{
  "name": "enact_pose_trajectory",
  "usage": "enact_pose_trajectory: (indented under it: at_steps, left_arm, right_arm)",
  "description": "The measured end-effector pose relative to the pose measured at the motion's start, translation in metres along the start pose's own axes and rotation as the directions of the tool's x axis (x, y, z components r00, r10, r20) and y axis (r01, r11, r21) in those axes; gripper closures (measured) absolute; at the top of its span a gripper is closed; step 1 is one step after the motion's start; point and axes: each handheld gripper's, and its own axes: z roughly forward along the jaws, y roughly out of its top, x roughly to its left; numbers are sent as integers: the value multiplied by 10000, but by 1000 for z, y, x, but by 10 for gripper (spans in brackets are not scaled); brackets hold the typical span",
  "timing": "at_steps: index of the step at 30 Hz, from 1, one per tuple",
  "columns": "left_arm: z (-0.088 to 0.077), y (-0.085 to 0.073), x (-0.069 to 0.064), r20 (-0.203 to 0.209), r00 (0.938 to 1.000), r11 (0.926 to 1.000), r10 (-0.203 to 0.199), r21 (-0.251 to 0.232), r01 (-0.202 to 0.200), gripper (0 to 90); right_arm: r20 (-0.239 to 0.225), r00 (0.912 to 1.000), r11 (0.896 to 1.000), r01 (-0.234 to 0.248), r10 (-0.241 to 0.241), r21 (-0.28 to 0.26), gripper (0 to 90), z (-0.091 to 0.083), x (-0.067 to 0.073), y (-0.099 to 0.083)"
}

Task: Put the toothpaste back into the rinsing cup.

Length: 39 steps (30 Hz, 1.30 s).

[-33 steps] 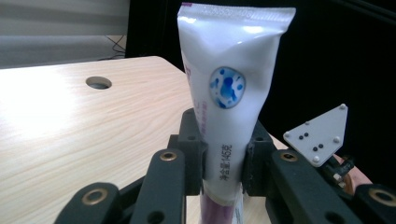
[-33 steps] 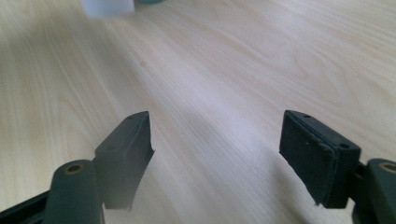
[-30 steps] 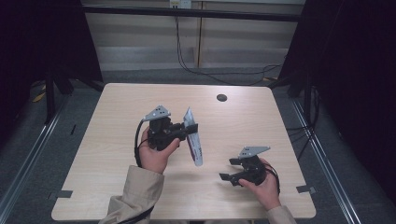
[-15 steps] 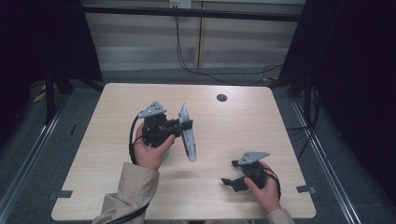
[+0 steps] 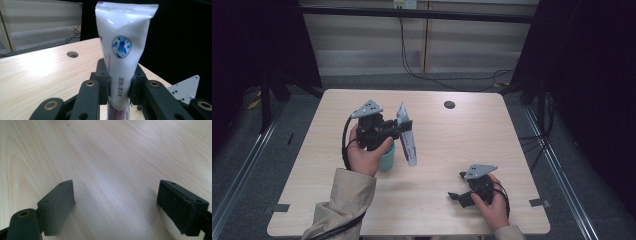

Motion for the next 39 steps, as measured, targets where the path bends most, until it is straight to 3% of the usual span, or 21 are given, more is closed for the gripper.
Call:
enact_pose_trajectory:
  at_steps: [18,29,39]
  left_arm:
    - [-10,20,9,-354,9993,9999,81,-111,-85,743]
    - [-18,25,16,-696,9975,9996,125,-235,-142,743]
    - [-28,27,27,-1103,9939,9990,-67,-439,19,743]
  right_arm:
    - [16,10000,10000,2,-2,-3,140,0,0,0]
    - [17,10000,10000,10,-10,-7,140,0,0,0]
    - [15,10000,10000,9,-9,-6,140,0,0,0]
